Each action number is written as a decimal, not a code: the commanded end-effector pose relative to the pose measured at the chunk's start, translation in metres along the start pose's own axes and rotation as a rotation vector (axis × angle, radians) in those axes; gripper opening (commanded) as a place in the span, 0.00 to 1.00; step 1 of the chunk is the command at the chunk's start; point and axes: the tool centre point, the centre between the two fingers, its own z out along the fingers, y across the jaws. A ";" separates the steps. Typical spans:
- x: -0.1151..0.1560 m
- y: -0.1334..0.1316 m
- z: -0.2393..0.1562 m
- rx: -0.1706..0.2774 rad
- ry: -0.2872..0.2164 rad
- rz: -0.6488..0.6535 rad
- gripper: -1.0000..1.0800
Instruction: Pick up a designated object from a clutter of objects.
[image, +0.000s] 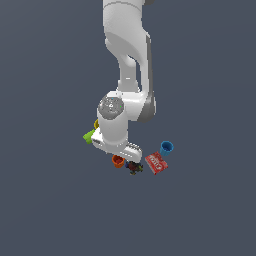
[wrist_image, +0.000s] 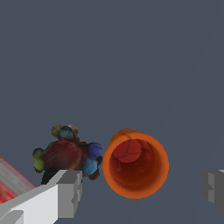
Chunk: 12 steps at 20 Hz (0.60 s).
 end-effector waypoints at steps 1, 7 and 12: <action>0.000 0.000 0.001 0.000 0.001 0.000 0.96; 0.000 0.000 0.021 0.000 0.001 0.001 0.96; 0.000 0.000 0.044 0.000 0.002 0.003 0.96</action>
